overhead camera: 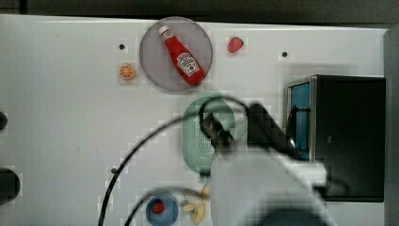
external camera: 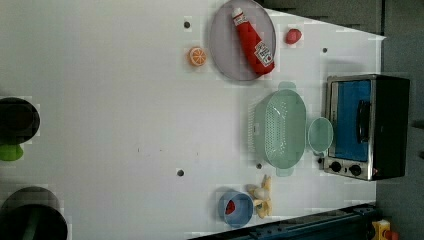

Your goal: Drag strainer right to left.

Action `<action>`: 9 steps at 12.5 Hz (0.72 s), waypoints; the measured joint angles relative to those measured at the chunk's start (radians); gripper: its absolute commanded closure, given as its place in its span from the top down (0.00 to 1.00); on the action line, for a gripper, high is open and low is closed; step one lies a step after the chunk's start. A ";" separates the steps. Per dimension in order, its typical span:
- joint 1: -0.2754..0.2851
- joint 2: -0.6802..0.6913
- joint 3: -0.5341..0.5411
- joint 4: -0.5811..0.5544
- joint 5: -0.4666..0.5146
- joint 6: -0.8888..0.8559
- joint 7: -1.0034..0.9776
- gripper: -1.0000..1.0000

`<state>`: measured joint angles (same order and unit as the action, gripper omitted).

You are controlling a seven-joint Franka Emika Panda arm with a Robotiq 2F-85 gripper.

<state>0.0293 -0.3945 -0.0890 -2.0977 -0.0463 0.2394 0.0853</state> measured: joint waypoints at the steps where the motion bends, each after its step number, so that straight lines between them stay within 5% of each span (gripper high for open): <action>1: -0.002 0.087 0.003 -0.020 -0.010 0.023 0.013 1.00; 5: -0.008 0.397 0.022 -0.121 -0.010 0.187 0.181 1.00; 9: 0.008 0.504 0.034 -0.219 0.000 0.473 0.323 1.00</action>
<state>0.0378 0.1097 -0.0553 -2.3164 -0.0462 0.7124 0.4084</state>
